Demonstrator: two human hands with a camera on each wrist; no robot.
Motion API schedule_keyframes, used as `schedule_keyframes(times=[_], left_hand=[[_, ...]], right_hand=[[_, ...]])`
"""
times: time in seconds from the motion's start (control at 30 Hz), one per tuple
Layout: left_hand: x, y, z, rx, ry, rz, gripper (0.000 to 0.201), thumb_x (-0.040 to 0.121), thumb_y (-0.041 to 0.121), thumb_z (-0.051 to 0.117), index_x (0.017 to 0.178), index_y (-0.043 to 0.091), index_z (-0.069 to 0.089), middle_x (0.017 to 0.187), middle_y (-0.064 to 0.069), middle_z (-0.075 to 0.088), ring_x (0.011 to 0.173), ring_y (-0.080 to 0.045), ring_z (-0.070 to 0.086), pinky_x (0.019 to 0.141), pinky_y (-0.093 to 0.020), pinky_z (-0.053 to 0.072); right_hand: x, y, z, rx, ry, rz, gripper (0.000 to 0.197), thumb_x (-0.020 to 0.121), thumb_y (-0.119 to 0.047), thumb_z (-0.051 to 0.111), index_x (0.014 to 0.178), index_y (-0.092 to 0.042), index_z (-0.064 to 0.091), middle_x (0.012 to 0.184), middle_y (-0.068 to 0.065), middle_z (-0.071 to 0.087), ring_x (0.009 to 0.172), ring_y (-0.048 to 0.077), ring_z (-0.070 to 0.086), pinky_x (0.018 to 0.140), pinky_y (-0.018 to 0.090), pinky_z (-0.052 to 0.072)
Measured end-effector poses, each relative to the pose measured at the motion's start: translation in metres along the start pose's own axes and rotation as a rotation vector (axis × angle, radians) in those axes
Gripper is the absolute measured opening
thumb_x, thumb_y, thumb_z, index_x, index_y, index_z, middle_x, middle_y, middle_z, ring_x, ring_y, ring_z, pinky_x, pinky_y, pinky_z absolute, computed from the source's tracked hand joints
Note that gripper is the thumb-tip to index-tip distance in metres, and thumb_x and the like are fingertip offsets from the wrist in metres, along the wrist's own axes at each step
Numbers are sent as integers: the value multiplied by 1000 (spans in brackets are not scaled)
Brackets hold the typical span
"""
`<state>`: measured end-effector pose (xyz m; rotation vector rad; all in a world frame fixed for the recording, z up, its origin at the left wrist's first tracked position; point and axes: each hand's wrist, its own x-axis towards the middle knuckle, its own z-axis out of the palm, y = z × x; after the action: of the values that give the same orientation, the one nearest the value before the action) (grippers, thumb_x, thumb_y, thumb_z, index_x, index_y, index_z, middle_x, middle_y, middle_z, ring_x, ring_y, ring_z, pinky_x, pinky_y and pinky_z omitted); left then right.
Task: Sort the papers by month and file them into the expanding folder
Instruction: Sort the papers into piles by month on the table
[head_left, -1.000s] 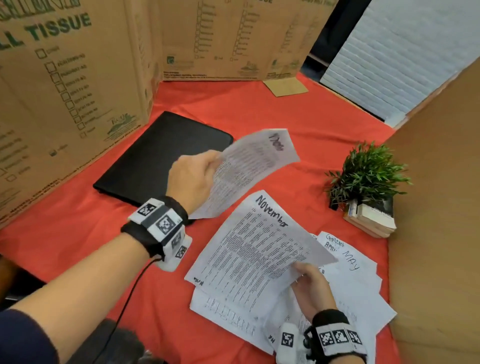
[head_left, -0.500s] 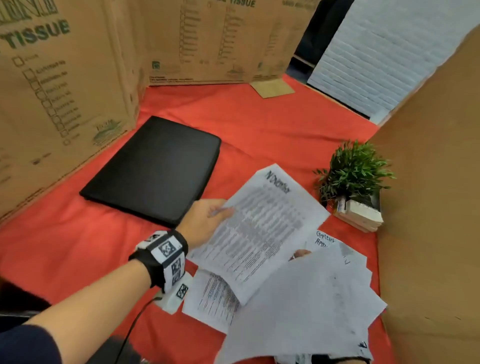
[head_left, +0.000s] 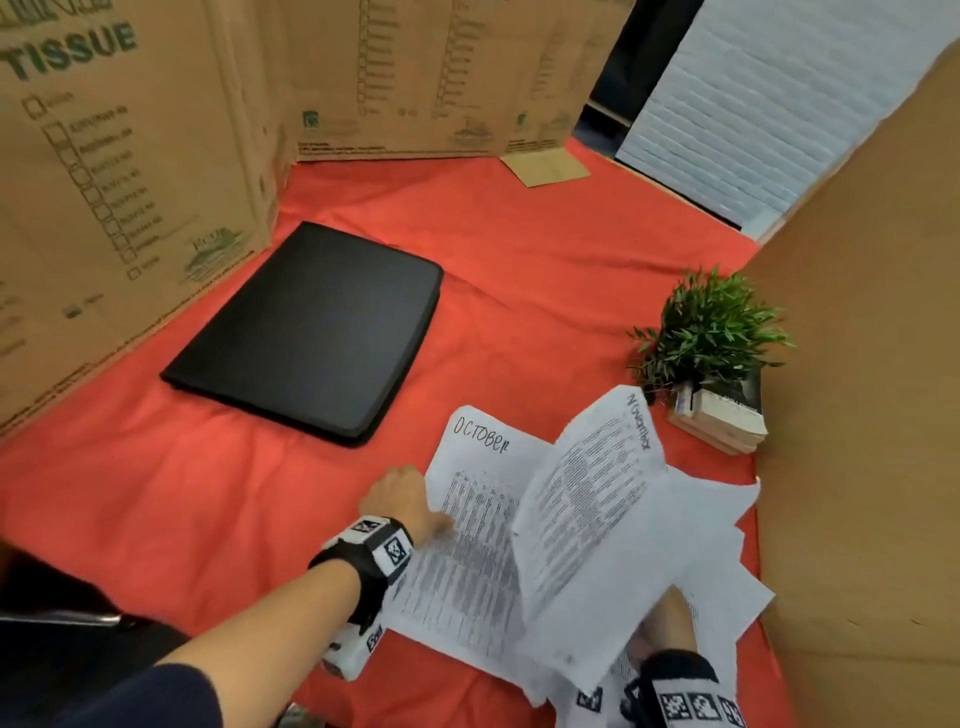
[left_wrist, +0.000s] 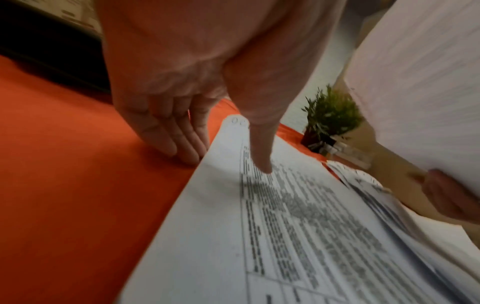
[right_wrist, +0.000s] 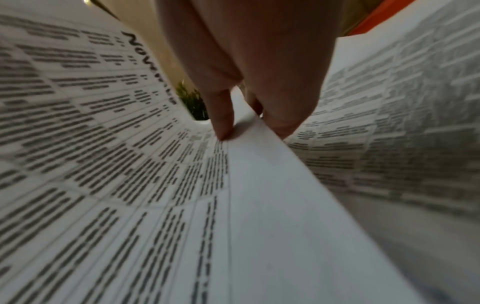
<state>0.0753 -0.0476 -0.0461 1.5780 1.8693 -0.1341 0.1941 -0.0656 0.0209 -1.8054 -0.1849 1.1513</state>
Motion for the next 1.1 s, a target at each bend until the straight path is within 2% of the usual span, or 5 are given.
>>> schedule_keyframes(times=[0.13, 0.53, 0.73, 0.87, 1.1], left_hand=[[4, -1, 13, -33, -15, -17, 47, 78, 44, 77, 105, 11, 59, 114, -8, 64, 104, -29, 62, 84, -35, 50], [22, -47, -91, 187, 313, 157, 35, 99, 44, 46, 109, 17, 66, 108, -18, 64, 100, -40, 61, 83, -39, 49], [9, -50, -177, -319, 656, 390, 12, 95, 20, 51, 94, 16, 62, 81, -19, 66, 78, -40, 62, 69, -48, 51], [4, -34, -190, -745, 548, 409, 21, 93, 25, 54, 95, 9, 68, 95, -12, 71, 91, -29, 66, 80, -43, 52], [1, 8, -48, -499, 212, 248, 22, 95, 16, 55, 111, 6, 65, 110, -16, 68, 106, -34, 62, 85, -34, 45]], right_hand=[[43, 7, -166, -26, 90, 1, 30, 95, 0, 51, 124, -10, 52, 108, 9, 64, 92, 25, 62, 81, 35, 53], [70, 17, -161, -284, 99, -153, 31, 94, 1, 49, 123, -7, 52, 122, 14, 59, 101, 29, 55, 94, 41, 44], [69, 16, -139, -445, 32, -273, 81, 91, 3, 55, 149, -32, 9, 140, 11, 43, 127, 27, 45, 110, 43, 34], [64, 11, -131, -510, -2, -421, 73, 93, 5, 49, 146, -35, 19, 122, 5, 49, 97, 23, 53, 94, 32, 38], [68, 14, -122, -311, -131, -249, 21, 93, -15, 50, 100, -16, 70, 105, 6, 69, 107, 26, 61, 88, 40, 48]])
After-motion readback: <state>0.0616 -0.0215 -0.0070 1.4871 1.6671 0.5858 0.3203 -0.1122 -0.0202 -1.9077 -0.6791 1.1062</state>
